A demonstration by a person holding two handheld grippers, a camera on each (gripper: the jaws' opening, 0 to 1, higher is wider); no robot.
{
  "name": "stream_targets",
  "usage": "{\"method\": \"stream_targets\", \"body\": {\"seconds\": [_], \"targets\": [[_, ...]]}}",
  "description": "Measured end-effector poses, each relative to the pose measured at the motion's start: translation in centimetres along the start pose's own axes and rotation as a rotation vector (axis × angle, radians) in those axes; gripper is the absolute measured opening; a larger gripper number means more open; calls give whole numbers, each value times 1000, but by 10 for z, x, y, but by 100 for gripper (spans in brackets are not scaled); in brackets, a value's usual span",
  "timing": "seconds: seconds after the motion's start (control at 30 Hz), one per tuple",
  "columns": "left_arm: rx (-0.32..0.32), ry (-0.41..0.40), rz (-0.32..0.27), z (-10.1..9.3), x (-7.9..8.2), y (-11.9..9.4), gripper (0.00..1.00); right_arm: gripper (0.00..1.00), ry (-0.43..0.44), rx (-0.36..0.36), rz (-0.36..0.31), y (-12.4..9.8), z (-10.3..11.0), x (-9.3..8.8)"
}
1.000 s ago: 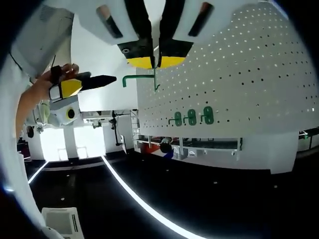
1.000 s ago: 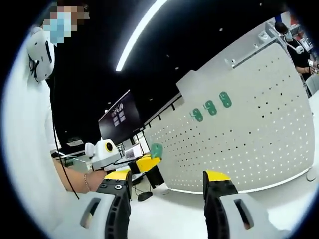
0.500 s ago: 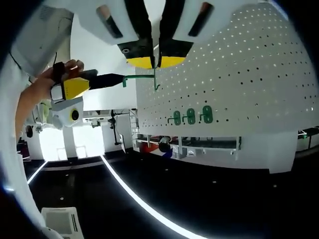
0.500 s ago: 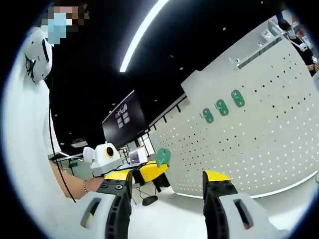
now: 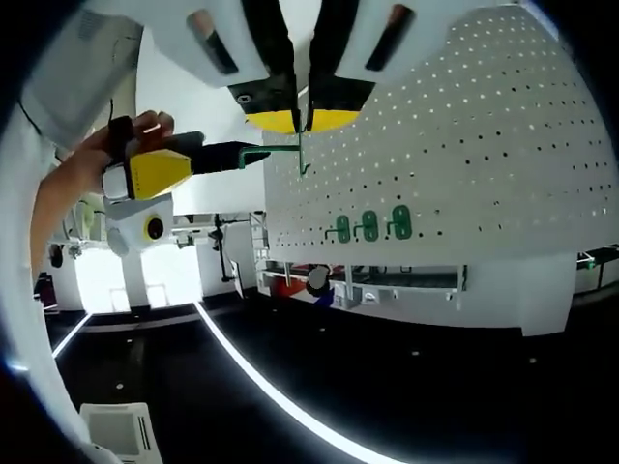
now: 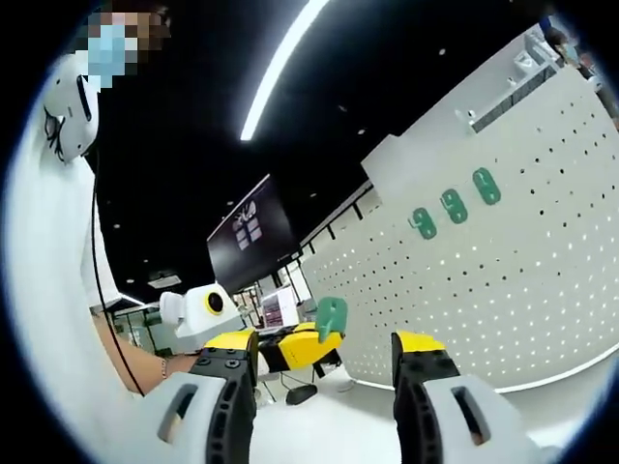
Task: Insert the hook assembly into the mounting plate slot until the hook locks in place.
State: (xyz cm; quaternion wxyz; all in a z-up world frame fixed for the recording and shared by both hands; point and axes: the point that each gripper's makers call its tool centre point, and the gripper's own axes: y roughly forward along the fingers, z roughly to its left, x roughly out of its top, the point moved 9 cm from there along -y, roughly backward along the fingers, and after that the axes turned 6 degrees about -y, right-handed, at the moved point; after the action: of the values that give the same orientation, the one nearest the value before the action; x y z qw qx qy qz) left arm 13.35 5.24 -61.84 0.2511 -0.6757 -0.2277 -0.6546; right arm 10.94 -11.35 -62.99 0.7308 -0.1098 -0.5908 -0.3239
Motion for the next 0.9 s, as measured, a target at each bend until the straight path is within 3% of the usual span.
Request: {"method": "stream_targets", "body": {"seconds": [0.4, 0.73, 0.9], "targets": [[4, 2, -2, -1, 0, 0, 3, 49, 23, 7, -1, 8, 4, -4], [0, -7, -4, -5, -2, 0, 3, 34, 13, 3, 4, 13, 6, -6], [0, -9, -4, -5, -1, 0, 3, 31, 13, 1, -3, 16, 5, -4]]}}
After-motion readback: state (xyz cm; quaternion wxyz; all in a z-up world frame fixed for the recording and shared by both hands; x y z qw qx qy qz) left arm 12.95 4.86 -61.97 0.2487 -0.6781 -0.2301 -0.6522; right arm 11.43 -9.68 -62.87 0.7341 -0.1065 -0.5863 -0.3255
